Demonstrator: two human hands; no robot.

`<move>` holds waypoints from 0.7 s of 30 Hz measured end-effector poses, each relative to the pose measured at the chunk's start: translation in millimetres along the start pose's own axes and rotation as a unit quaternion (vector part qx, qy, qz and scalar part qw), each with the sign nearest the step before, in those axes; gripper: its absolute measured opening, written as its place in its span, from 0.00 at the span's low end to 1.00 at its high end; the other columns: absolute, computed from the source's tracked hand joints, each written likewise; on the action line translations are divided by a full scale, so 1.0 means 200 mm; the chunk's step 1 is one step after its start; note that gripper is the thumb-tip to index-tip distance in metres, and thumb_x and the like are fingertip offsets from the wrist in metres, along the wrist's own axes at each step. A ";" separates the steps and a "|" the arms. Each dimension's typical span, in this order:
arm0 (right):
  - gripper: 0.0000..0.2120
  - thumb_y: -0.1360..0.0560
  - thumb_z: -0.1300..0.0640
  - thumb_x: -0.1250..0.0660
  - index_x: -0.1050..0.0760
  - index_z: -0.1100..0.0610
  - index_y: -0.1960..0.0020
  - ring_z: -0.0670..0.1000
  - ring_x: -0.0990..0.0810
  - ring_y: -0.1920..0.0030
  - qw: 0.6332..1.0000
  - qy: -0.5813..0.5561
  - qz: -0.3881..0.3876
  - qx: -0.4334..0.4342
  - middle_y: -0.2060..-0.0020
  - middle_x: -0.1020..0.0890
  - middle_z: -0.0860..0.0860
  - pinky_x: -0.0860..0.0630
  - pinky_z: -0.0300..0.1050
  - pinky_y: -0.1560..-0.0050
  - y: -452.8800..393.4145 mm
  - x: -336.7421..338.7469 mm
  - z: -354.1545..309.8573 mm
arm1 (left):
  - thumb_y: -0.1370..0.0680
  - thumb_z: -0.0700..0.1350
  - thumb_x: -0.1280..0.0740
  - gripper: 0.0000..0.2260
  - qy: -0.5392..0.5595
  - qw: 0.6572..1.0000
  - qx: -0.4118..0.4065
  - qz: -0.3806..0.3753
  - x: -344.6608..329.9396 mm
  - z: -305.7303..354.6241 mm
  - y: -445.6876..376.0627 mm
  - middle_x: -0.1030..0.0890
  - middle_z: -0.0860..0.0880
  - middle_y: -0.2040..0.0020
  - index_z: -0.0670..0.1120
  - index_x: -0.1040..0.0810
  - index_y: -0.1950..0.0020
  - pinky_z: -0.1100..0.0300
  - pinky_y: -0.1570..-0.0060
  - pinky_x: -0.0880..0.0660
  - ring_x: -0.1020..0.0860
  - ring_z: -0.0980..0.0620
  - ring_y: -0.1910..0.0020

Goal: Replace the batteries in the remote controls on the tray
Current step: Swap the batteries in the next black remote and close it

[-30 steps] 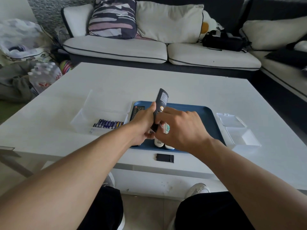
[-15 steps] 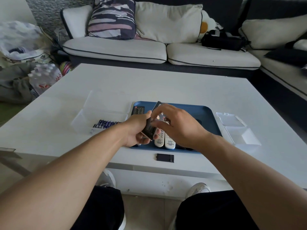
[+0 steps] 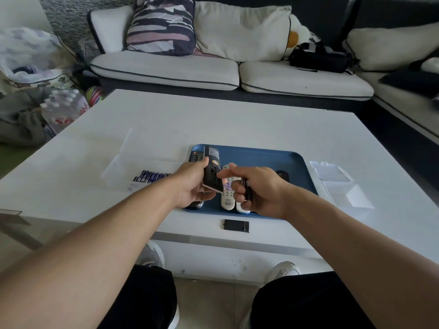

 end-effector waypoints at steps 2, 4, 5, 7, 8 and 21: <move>0.13 0.17 0.54 0.40 0.18 0.57 0.45 0.48 0.34 0.76 0.997 0.063 0.027 0.030 0.72 0.29 0.50 0.39 0.39 0.75 -0.01 0.01 -0.02 | 0.15 0.56 0.46 0.22 -0.004 1.000 -0.001 0.002 0.00 0.00 -0.01 0.16 0.42 0.48 0.43 0.23 0.33 0.62 0.74 0.25 0.18 0.45 0.54; 0.10 0.17 0.55 0.39 0.18 0.55 0.45 0.44 0.35 0.78 0.962 0.240 0.087 0.100 0.72 0.28 0.48 0.39 0.37 0.76 0.00 0.03 -0.08 | 0.14 0.55 0.45 0.21 -0.003 1.000 -0.005 0.008 0.01 0.00 0.00 0.16 0.42 0.51 0.42 0.22 0.34 0.61 0.73 0.24 0.17 0.46 0.57; 0.08 0.19 0.52 0.36 0.18 0.53 0.46 0.42 0.35 0.79 0.927 0.333 0.109 0.137 0.71 0.28 0.46 0.39 0.35 0.76 0.01 0.02 -0.12 | 0.14 0.55 0.45 0.20 -0.003 1.000 -0.006 0.011 0.01 0.00 0.00 0.15 0.43 0.53 0.42 0.22 0.35 0.60 0.72 0.23 0.17 0.47 0.59; 0.10 0.23 0.44 0.30 0.20 0.49 0.47 0.41 0.30 0.74 0.861 0.459 0.111 0.188 0.69 0.28 0.43 0.37 0.33 0.72 0.04 -0.02 -0.15 | 0.14 0.54 0.45 0.19 -0.004 1.000 -0.001 0.011 0.01 -0.01 -0.01 0.14 0.43 0.51 0.43 0.21 0.37 0.58 0.68 0.22 0.16 0.46 0.58; 0.13 0.26 0.40 0.30 0.22 0.47 0.47 0.41 0.28 0.68 0.829 0.511 0.111 0.201 0.67 0.28 0.43 0.34 0.36 0.68 0.04 -0.04 -0.15 | 0.14 0.54 0.44 0.19 -0.004 1.000 0.004 0.012 0.01 -0.02 -0.01 0.14 0.42 0.48 0.44 0.21 0.36 0.58 0.66 0.21 0.16 0.45 0.55; 0.13 0.28 0.35 0.29 0.23 0.42 0.51 0.51 0.24 0.53 0.743 0.619 0.152 0.205 0.57 0.22 0.45 0.33 0.45 0.59 -0.05 -0.03 -0.15 | 0.14 0.52 0.47 0.19 -0.158 0.986 -0.031 0.050 0.09 -0.02 -0.05 0.16 0.40 0.55 0.40 0.24 0.37 0.59 0.72 0.22 0.16 0.46 0.66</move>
Point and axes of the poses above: each hand's wrist, its own y-axis away from the middle knuckle, its own x-axis out of the back of the hand, z = x × y, the point moved 9 cm from there along -y, towards the middle knuckle
